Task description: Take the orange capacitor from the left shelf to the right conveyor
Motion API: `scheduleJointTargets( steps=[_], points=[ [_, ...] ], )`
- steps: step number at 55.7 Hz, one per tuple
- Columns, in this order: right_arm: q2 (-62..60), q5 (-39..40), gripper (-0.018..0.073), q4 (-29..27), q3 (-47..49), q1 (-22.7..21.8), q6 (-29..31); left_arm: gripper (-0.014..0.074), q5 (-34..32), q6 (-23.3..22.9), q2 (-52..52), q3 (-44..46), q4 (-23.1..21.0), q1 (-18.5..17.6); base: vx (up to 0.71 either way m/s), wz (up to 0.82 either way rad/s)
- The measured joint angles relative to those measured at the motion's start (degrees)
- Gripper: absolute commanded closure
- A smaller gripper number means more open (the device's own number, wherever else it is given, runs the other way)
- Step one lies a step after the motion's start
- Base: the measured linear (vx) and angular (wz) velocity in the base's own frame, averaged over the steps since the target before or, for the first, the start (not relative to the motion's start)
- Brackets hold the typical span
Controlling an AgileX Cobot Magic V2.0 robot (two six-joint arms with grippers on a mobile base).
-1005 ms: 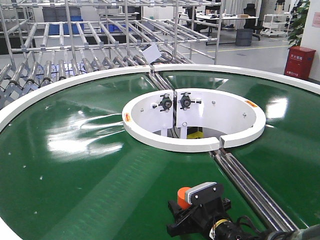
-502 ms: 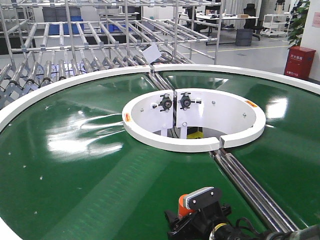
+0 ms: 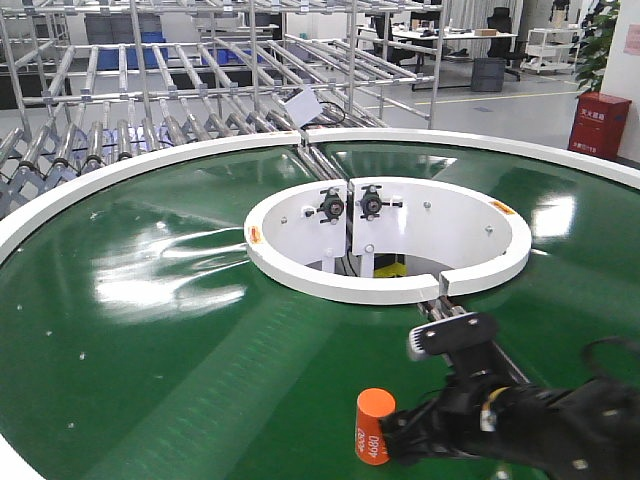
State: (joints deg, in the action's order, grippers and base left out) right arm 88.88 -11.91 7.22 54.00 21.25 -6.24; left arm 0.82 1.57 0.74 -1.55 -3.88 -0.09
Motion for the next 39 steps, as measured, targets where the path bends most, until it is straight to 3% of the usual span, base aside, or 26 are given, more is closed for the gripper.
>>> scheduleJointTargets(
  steps=[10, 20, 39],
  points=[
    [-12.59, -17.84, -0.0052, 0.0, -0.1, 0.0, 3.91, 0.0603, 0.0, 0.0, 0.0, 0.0, 0.0, 0.0, 0.0, 0.0],
    [-23.54, -27.81, 0.0014, -1.16, -0.1, 0.0, 6.24, 0.0603, 0.0, 0.0, 0.0, 0.0, 0.0, 0.0, 0.0, 0.0],
    [-42.75, -33.29, 0.0076, -3.94, -10.55, 0.0, 8.59, 0.0603, 0.0, 0.0, 0.0, 0.0, 0.0, 0.0, 0.0, 0.0]
  ],
)
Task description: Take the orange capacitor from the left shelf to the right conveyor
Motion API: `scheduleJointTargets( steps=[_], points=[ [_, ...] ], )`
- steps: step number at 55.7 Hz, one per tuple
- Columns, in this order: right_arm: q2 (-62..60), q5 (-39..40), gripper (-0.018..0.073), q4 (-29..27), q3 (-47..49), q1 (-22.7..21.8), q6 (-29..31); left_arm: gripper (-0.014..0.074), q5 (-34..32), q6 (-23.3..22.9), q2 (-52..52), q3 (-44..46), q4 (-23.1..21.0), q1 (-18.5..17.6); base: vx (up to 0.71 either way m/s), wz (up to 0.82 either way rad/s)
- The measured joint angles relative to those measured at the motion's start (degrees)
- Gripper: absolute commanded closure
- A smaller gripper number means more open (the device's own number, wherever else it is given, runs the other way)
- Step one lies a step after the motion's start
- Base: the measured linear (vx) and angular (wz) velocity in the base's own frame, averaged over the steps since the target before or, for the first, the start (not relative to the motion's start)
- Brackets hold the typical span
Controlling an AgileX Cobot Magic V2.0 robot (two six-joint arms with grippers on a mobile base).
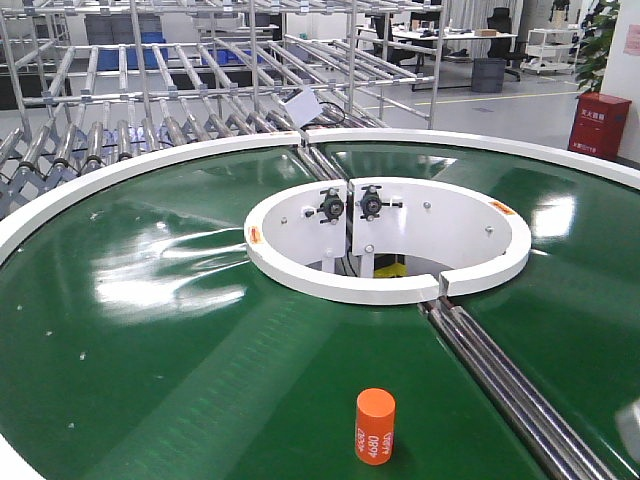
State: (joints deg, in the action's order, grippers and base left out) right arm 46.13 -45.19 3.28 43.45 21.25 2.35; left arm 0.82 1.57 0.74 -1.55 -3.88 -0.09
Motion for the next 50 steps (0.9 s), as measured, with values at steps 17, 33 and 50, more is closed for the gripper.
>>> scheduleJointTargets(
  steps=[17, 33, 50],
  points=[
    [-12.96, -2.04, 0.0361, -0.19, -3.8, 0.0, 1.36, 0.0603, 0.0, 0.0, 0.0, 0.0, 0.0, 0.0, 0.0, 0.0],
    [-15.23, -4.2, 0.0573, -0.53, -3.8, 0.0, 1.31, 0.0603, 0.0, 0.0, 0.0, 0.0, 0.0, 0.0, 0.0, 0.0],
    [-15.23, -4.58, 0.0571, -0.62, -3.8, 0.0, 1.31, 0.0603, 0.0, 0.0, 0.0, 0.0, 0.0, 0.0, 0.0, 0.0]
  ],
)
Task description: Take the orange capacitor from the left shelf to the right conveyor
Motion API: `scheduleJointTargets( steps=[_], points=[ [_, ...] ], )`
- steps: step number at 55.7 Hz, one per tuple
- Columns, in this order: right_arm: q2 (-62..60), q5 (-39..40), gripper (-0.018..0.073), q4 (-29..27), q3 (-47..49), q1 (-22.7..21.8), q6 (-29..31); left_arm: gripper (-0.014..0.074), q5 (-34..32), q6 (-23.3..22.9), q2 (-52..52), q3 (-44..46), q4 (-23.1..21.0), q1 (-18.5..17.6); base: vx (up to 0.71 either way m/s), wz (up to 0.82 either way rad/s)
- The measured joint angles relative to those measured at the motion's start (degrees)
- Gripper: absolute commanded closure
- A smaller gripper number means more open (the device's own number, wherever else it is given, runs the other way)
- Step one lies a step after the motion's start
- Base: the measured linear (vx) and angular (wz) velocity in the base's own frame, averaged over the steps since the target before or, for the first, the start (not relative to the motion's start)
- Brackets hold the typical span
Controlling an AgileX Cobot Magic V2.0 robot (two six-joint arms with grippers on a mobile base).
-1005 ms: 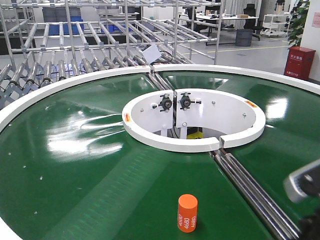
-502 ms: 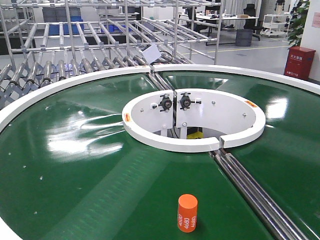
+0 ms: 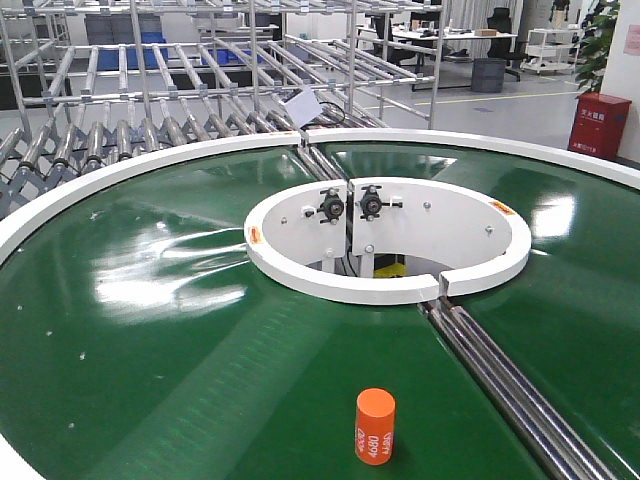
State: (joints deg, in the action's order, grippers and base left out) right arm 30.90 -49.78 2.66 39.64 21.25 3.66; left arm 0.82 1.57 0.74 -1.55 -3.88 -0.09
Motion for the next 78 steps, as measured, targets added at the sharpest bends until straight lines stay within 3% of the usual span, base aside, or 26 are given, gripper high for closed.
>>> scheduleJointTargets(
  steps=[7, 13, 24, 34, 48, 78],
  points=[
    [-1.05, 0.2, 0.0571, -0.14, -0.17, -0.47, 0.0, 0.0603, 0.0, 0.0, 0.0, 0.0, 0.0, 0.0, 0.0, 0.0],
    [-5.86, 3.51, 0.0571, -0.93, -2.88, -4.4, 0.0, 0.0603, 0.0, 0.0, 0.0, 0.0, 0.0, 0.0, 0.0, 0.0],
    [-18.2, 17.32, 0.0571, -0.98, -17.32, -12.91, 0.0, 0.0603, 0.0, 0.0, 0.0, 0.0, 0.0, 0.0, 0.0, 0.0],
    [-26.4, 30.03, 0.0571, -1.19, -30.91, -16.59, 0.0, 0.0603, 0.0, 0.0, 0.0, 0.0, 0.0, 0.0, 0.0, 0.0],
    [-31.31, 44.87, 0.0571, -1.19, -41.26, -17.09, 0.0, 0.0603, 0.0, 0.0, 0.0, 0.0, 0.0, 0.0, 0.0, 0.0],
    [-31.51, 48.05, 0.0571, -1.0, -41.33, -17.09, -2.42, 0.0603, 0.0, 0.0, 0.0, 0.0, 0.0, 0.0, 0.0, 0.0]
  ],
)
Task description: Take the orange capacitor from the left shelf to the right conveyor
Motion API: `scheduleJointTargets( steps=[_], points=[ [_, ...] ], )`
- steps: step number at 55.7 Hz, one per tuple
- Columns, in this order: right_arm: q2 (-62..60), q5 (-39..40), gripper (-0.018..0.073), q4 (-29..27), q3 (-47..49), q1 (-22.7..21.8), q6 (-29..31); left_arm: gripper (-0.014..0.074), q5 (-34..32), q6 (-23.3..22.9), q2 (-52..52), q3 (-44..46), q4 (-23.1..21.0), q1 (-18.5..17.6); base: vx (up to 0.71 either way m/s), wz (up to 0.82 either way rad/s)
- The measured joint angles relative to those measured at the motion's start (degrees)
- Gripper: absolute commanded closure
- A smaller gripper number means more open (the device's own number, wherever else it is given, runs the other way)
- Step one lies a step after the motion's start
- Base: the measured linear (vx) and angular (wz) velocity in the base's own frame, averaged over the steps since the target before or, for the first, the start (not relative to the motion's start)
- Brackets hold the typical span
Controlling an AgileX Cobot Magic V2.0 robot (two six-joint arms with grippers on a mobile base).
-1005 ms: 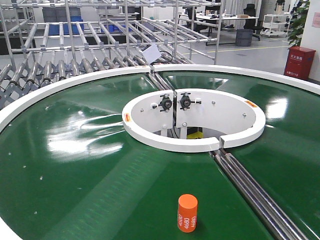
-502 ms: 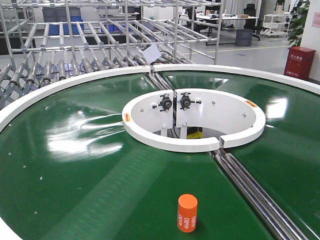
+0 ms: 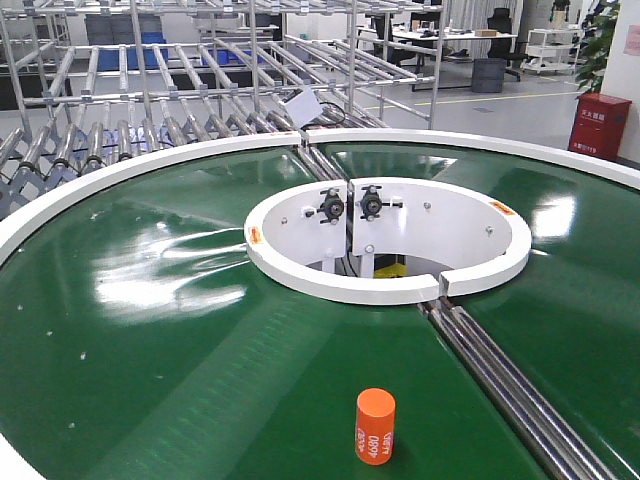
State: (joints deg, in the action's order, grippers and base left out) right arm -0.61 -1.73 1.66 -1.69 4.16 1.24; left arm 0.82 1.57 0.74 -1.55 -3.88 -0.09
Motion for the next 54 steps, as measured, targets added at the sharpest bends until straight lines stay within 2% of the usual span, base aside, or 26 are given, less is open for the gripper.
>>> scheduleJointTargets(
  steps=[13, 54],
  points=[
    [0.0, 0.22, 0.0571, 2.66, 0.0, 0.0, -5.54, 0.0603, 0.0, 0.0, 0.0, 0.0, 0.0, 0.0, 0.0, 0.0],
    [0.0, 0.22, 0.0571, 2.72, 0.0, 0.0, -4.07, 0.0603, 0.0, 0.0, 0.0, 0.0, 0.0, 0.0, 0.0, 0.0]
  ],
)
